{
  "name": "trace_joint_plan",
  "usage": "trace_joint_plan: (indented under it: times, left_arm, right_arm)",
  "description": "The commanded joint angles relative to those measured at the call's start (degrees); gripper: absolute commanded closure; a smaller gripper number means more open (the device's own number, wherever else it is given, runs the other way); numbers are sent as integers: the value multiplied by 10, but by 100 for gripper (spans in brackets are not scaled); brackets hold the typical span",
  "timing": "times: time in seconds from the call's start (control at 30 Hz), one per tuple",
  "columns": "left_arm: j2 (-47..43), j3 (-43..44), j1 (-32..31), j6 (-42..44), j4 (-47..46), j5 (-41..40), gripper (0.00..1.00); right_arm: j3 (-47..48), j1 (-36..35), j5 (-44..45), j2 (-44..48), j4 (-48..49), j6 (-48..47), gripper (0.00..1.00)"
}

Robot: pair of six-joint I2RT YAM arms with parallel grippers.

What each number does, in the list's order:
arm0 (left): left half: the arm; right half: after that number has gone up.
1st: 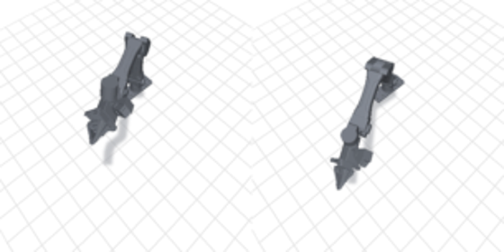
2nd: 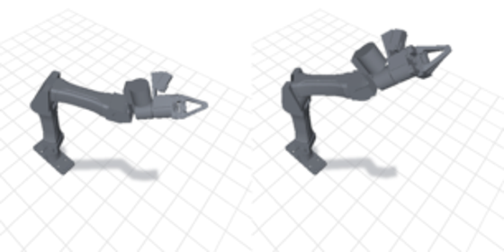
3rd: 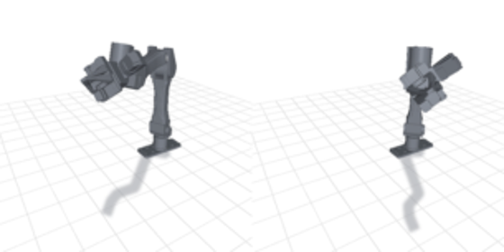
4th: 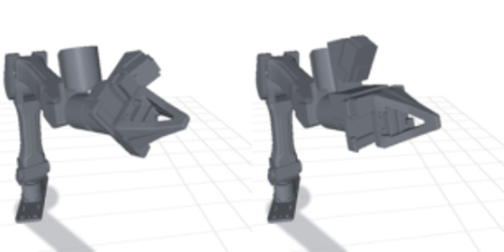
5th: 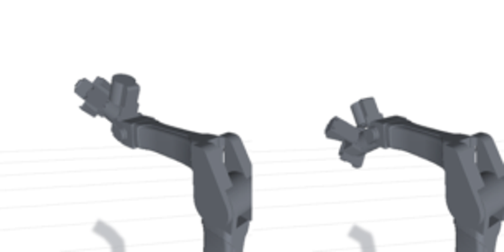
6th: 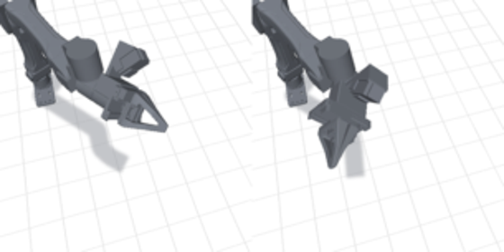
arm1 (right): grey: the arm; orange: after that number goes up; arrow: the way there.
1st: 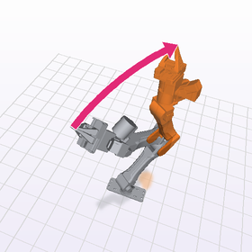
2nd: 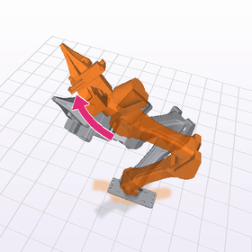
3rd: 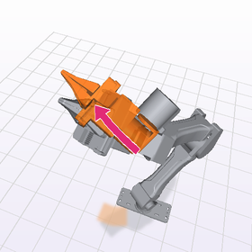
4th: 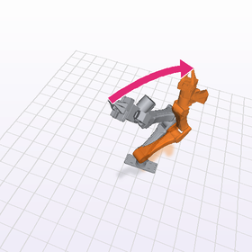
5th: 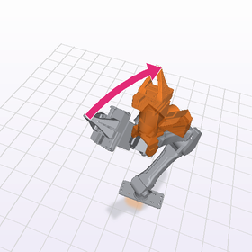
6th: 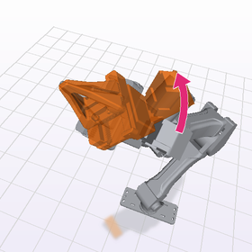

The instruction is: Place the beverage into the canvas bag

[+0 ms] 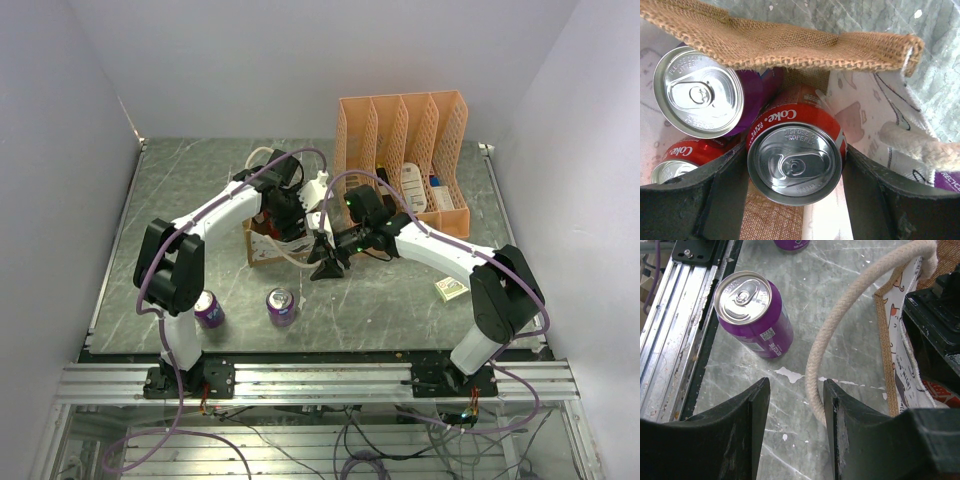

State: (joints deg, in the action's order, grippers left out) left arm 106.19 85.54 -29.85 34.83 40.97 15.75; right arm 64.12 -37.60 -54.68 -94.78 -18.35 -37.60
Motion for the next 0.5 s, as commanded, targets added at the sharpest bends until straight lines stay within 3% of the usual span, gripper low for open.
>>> trace_joint_plan:
  times: [0.0, 0.47]
  left_arm:
    - [-34, 16, -8, -10, -27, 10, 34]
    - [-34, 33, -9, -27, -15, -10, 29]
  right_arm:
    - [1, -1, -5, -6, -15, -9, 54]
    - [1, -2, -5, -6, -16, -10, 54]
